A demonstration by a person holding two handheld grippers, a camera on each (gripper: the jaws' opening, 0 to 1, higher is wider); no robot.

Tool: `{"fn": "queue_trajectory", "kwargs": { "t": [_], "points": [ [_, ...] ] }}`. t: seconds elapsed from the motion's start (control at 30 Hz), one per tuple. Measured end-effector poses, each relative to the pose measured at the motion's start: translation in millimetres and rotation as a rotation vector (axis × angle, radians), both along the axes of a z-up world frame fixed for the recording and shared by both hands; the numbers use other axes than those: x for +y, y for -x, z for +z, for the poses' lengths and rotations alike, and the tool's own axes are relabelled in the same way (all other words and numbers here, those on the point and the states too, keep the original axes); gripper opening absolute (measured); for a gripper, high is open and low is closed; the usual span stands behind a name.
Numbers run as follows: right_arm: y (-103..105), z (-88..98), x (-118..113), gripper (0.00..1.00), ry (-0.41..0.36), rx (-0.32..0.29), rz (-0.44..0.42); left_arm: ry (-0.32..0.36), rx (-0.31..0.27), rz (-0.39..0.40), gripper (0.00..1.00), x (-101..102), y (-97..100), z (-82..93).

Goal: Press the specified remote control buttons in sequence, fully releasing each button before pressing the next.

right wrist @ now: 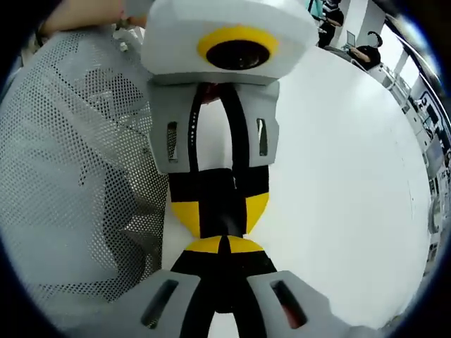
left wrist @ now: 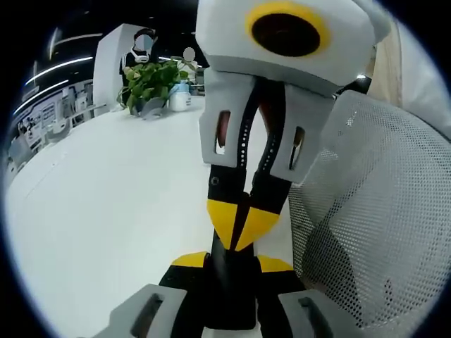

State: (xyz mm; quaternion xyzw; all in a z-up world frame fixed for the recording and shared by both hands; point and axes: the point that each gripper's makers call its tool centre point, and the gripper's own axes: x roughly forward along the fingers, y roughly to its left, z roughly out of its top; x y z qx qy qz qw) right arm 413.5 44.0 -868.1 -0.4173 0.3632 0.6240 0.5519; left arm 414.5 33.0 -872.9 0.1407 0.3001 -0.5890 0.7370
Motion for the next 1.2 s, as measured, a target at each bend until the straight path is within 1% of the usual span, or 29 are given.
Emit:
{"fn": "queue_trajectory", "kwargs": {
  "t": [0.1, 0.27, 0.4, 0.47, 0.53, 0.6, 0.7, 0.8, 0.93, 1.2],
  "points": [
    [0.5, -0.3, 1.9, 0.0, -0.005, -0.001, 0.004, -0.001, -0.001, 0.0, 0.25, 0.0, -0.1, -0.2],
    [0.7, -0.8, 1.6, 0.0, -0.001, -0.018, 0.036, -0.001, -0.001, 0.0, 0.25, -0.1, -0.2, -0.2],
    [0.0, -1.0, 1.6, 0.0, -0.012, -0.001, 0.01, 0.0, -0.001, 0.0, 0.25, -0.1, -0.2, -0.2],
    [0.2, -0.9, 1.8, 0.0, -0.01, -0.002, 0.009, 0.0, -0.001, -0.001, 0.25, -0.2, -0.2, -0.1],
    [1.7, -1.0, 2.2, 0.0, -0.003, -0.042, 0.046, -0.001, -0.002, -0.002, 0.25, -0.3, -0.1, -0.3],
    [3.2, -1.3, 1.9, 0.0, -0.005, -0.046, 0.042, -0.002, -0.005, -0.005, 0.25, -0.7, -0.1, -0.6],
    [0.6, -0.6, 1.6, 0.0, -0.019, -0.032, 0.007, 0.0, -0.003, -0.004, 0.25, -0.5, -0.2, -0.8],
    [0.5, -0.4, 1.6, 0.0, -0.026, -0.022, -0.003, 0.001, -0.001, -0.003, 0.25, -0.6, -0.1, -0.5],
    [-0.2, 0.1, 2.6, 0.0, -0.022, 0.011, -0.051, 0.002, 0.0, -0.002, 0.25, -0.7, 0.0, -0.2],
    [1.4, 0.0, 4.8, 0.0, -0.014, 0.0, -0.015, 0.003, 0.002, -0.002, 0.25, -0.4, -0.1, -0.2]
  ]
}}
